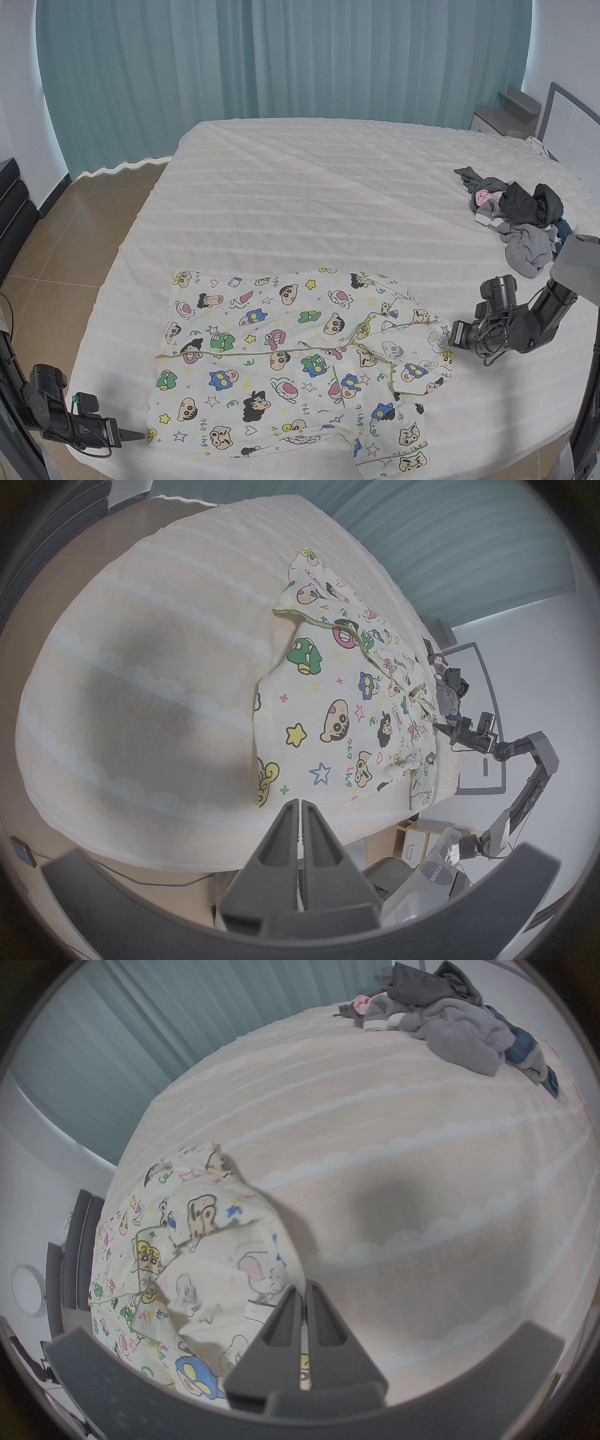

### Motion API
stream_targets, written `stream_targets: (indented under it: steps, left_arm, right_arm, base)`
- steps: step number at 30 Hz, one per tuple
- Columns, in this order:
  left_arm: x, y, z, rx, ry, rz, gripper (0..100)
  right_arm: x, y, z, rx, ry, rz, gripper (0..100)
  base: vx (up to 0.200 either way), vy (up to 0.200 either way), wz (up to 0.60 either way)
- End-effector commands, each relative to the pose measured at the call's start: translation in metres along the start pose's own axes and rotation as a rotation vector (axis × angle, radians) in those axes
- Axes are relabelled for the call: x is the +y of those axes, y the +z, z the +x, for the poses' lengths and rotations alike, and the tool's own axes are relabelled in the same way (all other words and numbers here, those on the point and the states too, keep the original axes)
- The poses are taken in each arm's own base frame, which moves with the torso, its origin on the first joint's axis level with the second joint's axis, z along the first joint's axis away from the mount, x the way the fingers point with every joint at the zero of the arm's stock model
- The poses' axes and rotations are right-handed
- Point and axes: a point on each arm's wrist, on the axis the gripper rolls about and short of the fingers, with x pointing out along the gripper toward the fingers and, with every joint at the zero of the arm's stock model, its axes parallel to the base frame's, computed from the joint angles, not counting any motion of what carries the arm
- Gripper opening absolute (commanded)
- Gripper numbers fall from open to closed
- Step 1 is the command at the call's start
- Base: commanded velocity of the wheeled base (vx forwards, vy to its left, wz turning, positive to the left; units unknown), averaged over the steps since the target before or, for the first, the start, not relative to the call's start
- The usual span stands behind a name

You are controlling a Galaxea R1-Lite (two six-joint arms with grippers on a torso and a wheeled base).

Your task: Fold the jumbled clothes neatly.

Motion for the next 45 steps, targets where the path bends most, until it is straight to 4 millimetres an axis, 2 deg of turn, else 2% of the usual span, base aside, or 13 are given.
stream_targets:
  steps: [1,3,8,21,22,27,31,33,36,37,39,45]
  left_arm:
    - [-0.001,-0.004,-0.001,0.013,-0.002,-0.013,0]
    - [-0.001,-0.004,-0.001,0.012,-0.002,-0.012,0]
    - [-0.001,-0.004,-0.001,0.013,-0.002,-0.013,0]
    - [-0.001,-0.004,0.0,0.013,-0.002,-0.013,0]
    - [-0.001,-0.005,0.0,0.014,-0.002,-0.014,0]
    - [-0.001,-0.005,0.0,0.015,-0.001,-0.013,0]
    - [-0.001,-0.005,0.0,0.014,-0.002,-0.013,0]
    - [-0.001,-0.005,0.0,0.015,-0.001,-0.013,0]
    - [-0.001,-0.005,0.0,0.015,-0.001,-0.013,0]
    - [-0.001,-0.005,0.0,0.015,-0.001,-0.013,0]
    - [-0.001,-0.004,0.0,0.013,0.0,-0.012,0]
    - [-0.001,-0.005,0.0,0.015,-0.001,-0.013,0]
  right_arm:
    - [-0.012,0.001,-0.007,-0.003,-0.026,0.022,0]
    - [-0.023,-0.002,-0.009,0.011,-0.049,0.023,0]
    - [-0.03,-0.006,-0.01,0.023,-0.066,0.007,0]
    - [-0.025,0.0,-0.018,-0.049,-0.036,-0.011,0]
    - [-0.025,0.0,-0.018,-0.05,-0.034,-0.014,100]
    - [-0.024,0.003,-0.022,-0.077,-0.026,-0.016,100]
    - [-0.02,0.004,-0.041,-0.112,-0.002,-0.009,100]
    - [-0.016,-0.012,-0.058,-0.07,0.041,-0.028,100]
    - [-0.004,-0.052,-0.084,0.052,0.152,-0.094,100]
    - [-0.004,-0.052,-0.084,0.052,0.152,-0.094,100]
    - [0.002,-0.086,-0.095,0.164,0.189,-0.157,100]
    - [0.011,-0.116,-0.098,0.223,0.24,-0.251,100]
  base:
    - [0.0,0.0,0.0]
    - [0.0,0.0,0.0]
    - [0.0,0.0,0.0]
    - [0.0,0.0,0.0]
    - [0.0,0.0,0.0]
    - [0.0,0.0,0.0]
    - [0.0,0.0,0.0]
    - [0.0,0.0,0.0]
    - [0.0,0.0,0.0]
    - [0.0,0.0,0.0]
    - [0.0,0.0,0.0]
    - [0.0,0.0,0.0]
